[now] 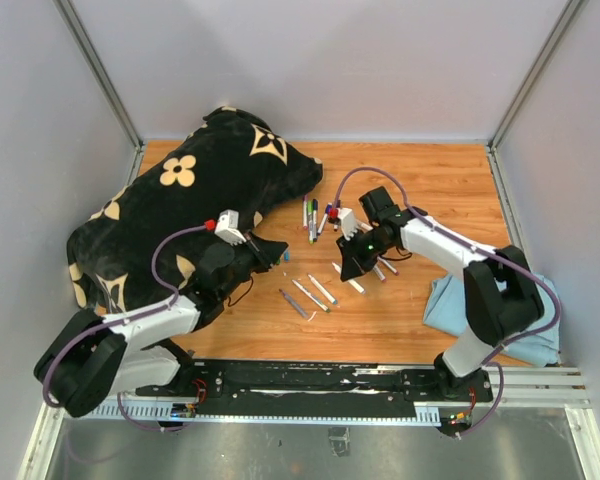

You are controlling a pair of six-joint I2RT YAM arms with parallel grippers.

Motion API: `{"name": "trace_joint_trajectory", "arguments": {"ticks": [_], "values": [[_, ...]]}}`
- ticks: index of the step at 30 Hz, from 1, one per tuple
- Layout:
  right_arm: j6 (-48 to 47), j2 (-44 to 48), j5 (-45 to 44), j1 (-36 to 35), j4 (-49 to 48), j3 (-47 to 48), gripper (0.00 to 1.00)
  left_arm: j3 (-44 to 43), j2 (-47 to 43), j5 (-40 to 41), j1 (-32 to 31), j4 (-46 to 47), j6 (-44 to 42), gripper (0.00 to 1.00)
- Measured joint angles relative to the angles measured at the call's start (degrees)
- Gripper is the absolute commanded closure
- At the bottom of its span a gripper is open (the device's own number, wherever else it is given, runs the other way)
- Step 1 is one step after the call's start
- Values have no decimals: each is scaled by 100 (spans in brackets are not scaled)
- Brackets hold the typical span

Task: Open the pen caps
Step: Open the pen cap from the pen, then place the pen cap at the center of the board.

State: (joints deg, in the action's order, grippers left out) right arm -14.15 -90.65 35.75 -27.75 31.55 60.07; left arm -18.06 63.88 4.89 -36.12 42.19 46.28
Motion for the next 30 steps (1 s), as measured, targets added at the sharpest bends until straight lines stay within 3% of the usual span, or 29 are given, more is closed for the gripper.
{"name": "trace_joint_trajectory", "arguments": {"ticks": [5,13,16,30], "values": [[310,-789,-26,-48,-190,411,89,-573,796,197,0,-1104,142,100],[640,-1425,-326,-308,-284,713,87,-970,1484,466,0,-1692,201,100],[719,-1620,-437,-330,-341,802,81,-1274,1847,514,-2,-1847,201,100],[872,-1694,-577,-341,-345,822,71,-2710,3388,970,-295,-2544,109,99]]}}
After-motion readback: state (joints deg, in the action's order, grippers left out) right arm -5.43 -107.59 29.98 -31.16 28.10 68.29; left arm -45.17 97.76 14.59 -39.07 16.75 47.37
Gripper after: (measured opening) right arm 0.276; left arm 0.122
